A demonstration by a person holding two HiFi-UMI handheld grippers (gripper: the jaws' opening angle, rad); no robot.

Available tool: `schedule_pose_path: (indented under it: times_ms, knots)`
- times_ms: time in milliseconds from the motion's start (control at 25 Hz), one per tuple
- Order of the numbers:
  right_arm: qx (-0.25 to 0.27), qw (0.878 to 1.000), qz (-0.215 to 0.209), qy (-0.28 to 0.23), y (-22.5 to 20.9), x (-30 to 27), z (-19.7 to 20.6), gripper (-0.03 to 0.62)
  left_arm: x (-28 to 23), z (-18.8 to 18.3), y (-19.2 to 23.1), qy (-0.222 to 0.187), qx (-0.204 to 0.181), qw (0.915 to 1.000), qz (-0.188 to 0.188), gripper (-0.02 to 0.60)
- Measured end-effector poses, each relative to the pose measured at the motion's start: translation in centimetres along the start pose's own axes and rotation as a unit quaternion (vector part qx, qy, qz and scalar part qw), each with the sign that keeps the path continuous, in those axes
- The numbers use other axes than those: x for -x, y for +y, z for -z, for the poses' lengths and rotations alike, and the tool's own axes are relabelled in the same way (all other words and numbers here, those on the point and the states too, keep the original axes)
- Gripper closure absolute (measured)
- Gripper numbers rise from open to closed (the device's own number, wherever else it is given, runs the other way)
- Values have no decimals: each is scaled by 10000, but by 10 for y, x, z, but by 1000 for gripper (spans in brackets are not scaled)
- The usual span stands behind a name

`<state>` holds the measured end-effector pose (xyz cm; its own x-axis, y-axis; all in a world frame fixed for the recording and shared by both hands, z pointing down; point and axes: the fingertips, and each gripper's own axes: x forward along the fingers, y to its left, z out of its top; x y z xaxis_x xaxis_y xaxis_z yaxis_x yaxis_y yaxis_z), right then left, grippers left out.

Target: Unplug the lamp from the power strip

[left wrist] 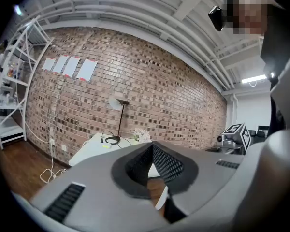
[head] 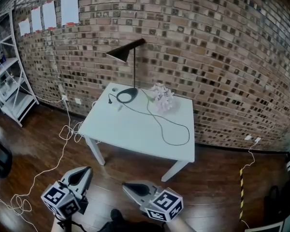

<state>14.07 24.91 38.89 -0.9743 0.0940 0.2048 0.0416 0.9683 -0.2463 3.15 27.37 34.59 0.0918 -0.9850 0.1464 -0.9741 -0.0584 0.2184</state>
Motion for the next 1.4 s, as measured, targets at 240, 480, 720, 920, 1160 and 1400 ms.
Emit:
schedule_pose_path:
  times_ms: [240,480,720,920,1160,1400]
  knots:
    - [36,9999,-46,109,4,-29,-7,600,7,0,29,30,63,10000,39,566]
    - [130,9993,-30,352,12,-48,-2,600,18,-1,53,-109,224,9997,-11,566]
    - [233,9981,-69,563,25,-75,-2,600,31,3,82,-204,194,9995,-154,566]
    - [480,9965,-113,679,37,-99,-5,600,44,6,100,-180,310,9993,-124,566]
    - [386,9974,-17,607,33,-103,-11,600,46,14,106,-102,375,9992,-82,566]
    - [406,9982,-108,424,24,-108,-24,600,38,9,106,-73,206,9996,-156,566]
